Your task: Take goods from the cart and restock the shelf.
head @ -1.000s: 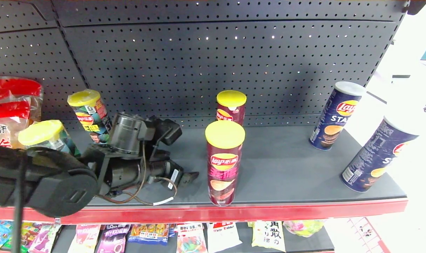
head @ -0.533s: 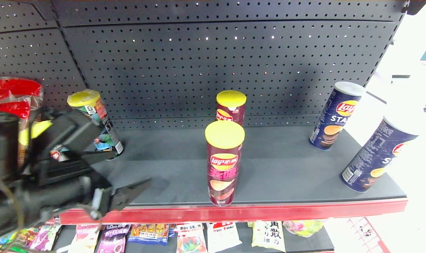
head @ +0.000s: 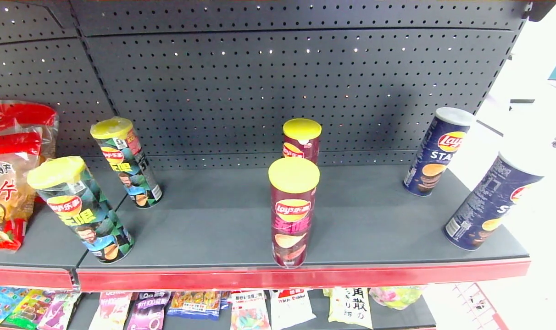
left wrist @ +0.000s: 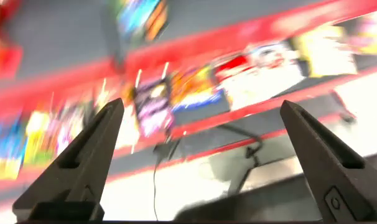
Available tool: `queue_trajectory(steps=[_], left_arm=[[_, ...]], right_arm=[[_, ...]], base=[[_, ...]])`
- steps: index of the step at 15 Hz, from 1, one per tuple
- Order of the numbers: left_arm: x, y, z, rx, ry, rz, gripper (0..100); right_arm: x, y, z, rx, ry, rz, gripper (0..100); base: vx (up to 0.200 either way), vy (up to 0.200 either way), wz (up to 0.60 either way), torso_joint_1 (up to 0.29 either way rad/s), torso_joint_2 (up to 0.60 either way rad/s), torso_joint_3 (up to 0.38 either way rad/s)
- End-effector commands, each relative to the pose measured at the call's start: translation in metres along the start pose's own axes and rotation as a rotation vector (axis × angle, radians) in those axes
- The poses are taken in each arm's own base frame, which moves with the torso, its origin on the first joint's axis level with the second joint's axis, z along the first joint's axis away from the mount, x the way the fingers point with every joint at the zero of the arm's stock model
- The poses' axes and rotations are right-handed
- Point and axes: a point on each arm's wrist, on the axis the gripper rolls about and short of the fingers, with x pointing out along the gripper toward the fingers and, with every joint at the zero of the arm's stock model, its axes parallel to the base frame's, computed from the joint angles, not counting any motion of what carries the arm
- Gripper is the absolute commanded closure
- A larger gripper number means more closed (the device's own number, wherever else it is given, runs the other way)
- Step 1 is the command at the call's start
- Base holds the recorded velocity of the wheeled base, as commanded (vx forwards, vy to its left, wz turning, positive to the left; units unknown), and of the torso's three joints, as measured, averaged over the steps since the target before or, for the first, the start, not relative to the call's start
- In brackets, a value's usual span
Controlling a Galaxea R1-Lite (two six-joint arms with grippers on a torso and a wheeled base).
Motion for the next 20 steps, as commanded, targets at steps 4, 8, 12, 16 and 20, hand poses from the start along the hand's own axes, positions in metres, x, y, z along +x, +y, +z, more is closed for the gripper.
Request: queue_trajectory(steps=[4, 8, 12, 16, 20], left_arm=[[0.026, -0.01, -0.037, -0.186, -0.239, -0.028, 0], [0.04, -0.01, -0.04, -0.045, -0.388, 0.03, 0], [0.042, -0.01, -0.04, -0.141, -0.344, 0.315, 0], [0.04, -0.014, -0.041, -0.138, -0.382, 0.216, 0], [0.041, -0.015, -0.047, -0.094, -0.405, 0.04, 0]], right_arm=[[-0.01, -0.001, -0.032, 0.091, -0.107, 0.022, 0], [-0.006, 0.0, -0.031, 0.176, -0.146, 0.068, 0], [0.001, 0.001, -0.023, 0.111, -0.022, -0.126, 0], [-0.004, 0.007, -0.026, 0.129, -0.023, -0.387, 0], [0.002, 0.015, -0.033, 0.079, -0.231, -0.117, 0]], base=[[0.0, 0.0, 0.0, 0.0, 0.0, 0.0], [0.0, 0.0, 0.0, 0.0, 0.0, 0.0], [0.0, 0.0, 0.0, 0.0, 0.0, 0.0], [0.0, 0.0, 0.0, 0.0, 0.0, 0.0], [0.0, 0.0, 0.0, 0.0, 0.0, 0.0]])
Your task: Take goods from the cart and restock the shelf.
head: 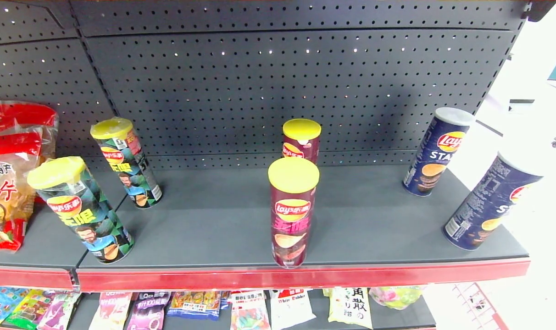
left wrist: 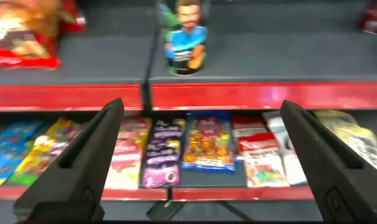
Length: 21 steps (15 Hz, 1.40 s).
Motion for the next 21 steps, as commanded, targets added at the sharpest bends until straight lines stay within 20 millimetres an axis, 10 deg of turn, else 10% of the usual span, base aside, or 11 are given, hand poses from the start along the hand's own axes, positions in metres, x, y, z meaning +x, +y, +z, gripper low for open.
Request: queue_trajectory(steps=[1, 13, 17, 21], left_arm=[[-0.0021, 0.0003, -0.0009, 0.001, -0.027, -0.024, 0], [-0.0048, 0.0, -0.0019, -0.008, -0.064, -0.008, 0], [-0.0048, 0.0, -0.0019, -0.006, -0.064, -0.008, 0], [-0.0048, 0.0, -0.0019, -0.006, -0.064, -0.007, 0]], right_arm=[[0.0029, 0.0058, -0.0094, -0.001, -0.08, 0.201, 0], [0.0039, 0.0021, -0.01, 0.037, -0.077, 0.024, 0], [0.0037, 0.007, -0.0095, 0.051, -0.098, 0.245, 0], [0.0053, 0.002, -0.0098, 0.069, -0.111, 0.015, 0]], base=[[0.0, 0.0, 0.0, 0.0, 0.0, 0.0], [0.0, 0.0, 0.0, 0.0, 0.0, 0.0], [0.0, 0.0, 0.0, 0.0, 0.0, 0.0], [0.0, 0.0, 0.0, 0.0, 0.0, 0.0]])
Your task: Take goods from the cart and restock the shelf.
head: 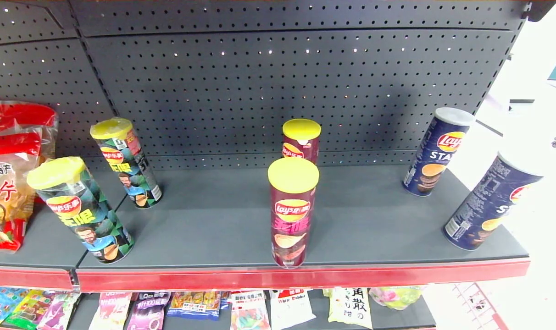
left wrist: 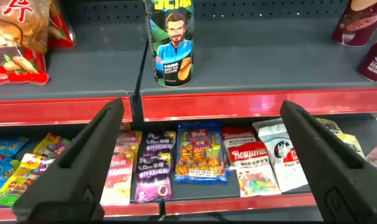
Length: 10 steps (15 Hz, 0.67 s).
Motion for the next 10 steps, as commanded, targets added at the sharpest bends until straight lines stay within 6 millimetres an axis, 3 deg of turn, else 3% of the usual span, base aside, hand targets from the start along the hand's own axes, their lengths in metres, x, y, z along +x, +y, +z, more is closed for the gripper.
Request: queue_trajectory(steps=[1, 2, 10], left_arm=[[0.0001, 0.0, -0.0005, 0.0, 0.002, -0.001, 0], [0.0001, 0.0, -0.0005, 0.0, 0.002, 0.0, 0], [0.0, 0.0, -0.0001, -0.001, 0.0, 0.0, 0]], right_arm=[[0.0005, 0.0, -0.0023, -0.006, 0.001, -0.002, 0], [-0.0002, 0.0013, -0.01, 0.006, 0.083, 0.057, 0], [0.0001, 0.0014, -0.0097, 0.002, 0.073, 0.068, 0]], base=[[0.0, 0.0, 0.0, 0.0, 0.0, 0.0], [0.0, 0.0, 0.0, 0.0, 0.0, 0.0], [0.0, 0.0, 0.0, 0.0, 0.0, 0.0]])
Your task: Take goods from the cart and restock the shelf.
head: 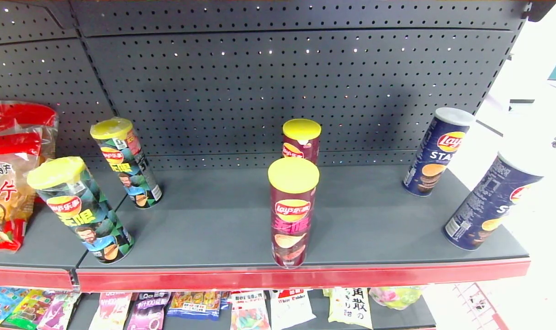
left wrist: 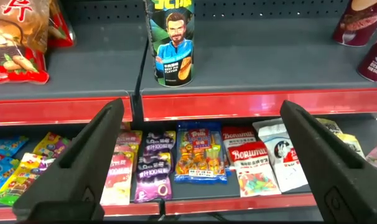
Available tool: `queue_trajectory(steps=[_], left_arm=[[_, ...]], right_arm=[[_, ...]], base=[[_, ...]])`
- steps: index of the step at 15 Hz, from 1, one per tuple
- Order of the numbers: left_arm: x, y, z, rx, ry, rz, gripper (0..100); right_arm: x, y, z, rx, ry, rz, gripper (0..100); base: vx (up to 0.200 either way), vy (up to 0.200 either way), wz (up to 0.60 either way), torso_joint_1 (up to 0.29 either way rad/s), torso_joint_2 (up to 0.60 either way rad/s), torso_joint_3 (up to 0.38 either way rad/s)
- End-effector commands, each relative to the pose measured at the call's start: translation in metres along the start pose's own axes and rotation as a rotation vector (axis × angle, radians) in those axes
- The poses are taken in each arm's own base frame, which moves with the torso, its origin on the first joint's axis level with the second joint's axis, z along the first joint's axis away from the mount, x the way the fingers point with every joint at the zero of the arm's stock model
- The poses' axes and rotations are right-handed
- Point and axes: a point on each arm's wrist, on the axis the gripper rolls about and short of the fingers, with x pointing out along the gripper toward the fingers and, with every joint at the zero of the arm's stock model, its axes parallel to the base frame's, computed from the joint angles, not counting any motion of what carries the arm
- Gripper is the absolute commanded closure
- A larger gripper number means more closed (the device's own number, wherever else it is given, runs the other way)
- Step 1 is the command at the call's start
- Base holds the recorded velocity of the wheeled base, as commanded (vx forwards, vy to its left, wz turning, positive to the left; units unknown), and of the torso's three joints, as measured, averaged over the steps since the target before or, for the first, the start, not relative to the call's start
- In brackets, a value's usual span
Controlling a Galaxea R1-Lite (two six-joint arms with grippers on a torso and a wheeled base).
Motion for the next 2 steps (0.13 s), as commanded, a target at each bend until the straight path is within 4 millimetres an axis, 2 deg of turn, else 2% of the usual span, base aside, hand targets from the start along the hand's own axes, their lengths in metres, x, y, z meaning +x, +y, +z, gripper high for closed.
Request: queue_trajectory(steps=[1, 2], left_arm=[[-0.0001, 0.0, 0.0002, 0.0, -0.001, 0.001, 0], [-0.0001, 0.0, 0.0002, 0.0, -0.001, 0.001, 0]], right_arm=[[-0.0001, 0.0, -0.0001, 0.0, -0.002, 0.0, 0], [-0.0001, 0.0, -0.0001, 0.0, -0.002, 0.0, 0]], base=[[0.0, 0.0, 0.0, 0.0, 0.0, 0.0], [0.0, 0.0, 0.0, 0.0, 0.0, 0.0]])
